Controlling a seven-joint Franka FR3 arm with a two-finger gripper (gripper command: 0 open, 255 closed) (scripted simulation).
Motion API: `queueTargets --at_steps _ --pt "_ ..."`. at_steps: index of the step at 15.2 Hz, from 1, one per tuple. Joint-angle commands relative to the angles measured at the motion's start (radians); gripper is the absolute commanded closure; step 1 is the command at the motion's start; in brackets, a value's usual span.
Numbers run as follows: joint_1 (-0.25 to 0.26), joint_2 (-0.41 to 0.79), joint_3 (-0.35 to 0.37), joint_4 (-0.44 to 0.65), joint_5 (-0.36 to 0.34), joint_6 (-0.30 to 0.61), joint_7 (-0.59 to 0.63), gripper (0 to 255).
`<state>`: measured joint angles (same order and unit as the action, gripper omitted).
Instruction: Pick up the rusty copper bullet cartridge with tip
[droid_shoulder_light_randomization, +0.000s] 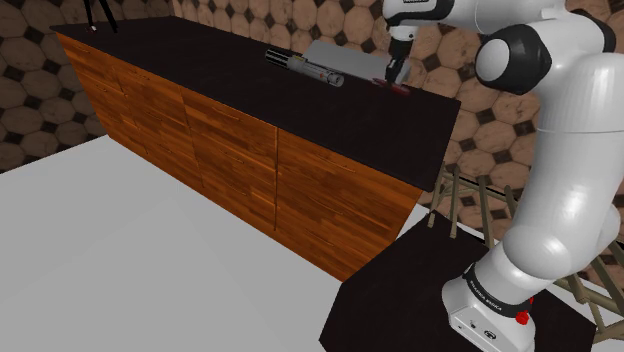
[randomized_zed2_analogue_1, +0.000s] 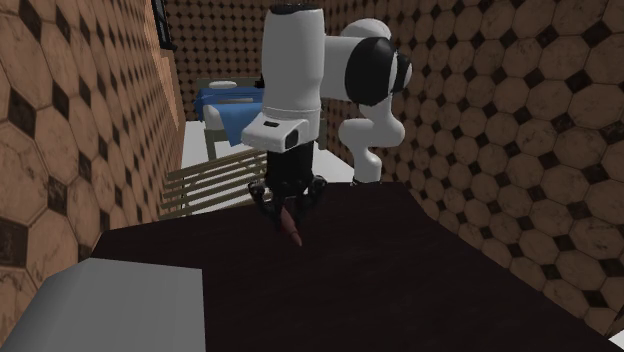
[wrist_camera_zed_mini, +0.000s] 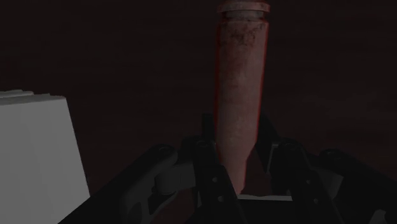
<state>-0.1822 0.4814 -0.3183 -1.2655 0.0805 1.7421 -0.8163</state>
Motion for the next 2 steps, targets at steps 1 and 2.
queueTargets --at_steps 1,2 --pt "-0.002 0.003 0.000 0.020 0.001 -0.018 0.000 255" --pt "-0.002 0.003 0.000 0.021 0.001 -0.018 0.000 255"
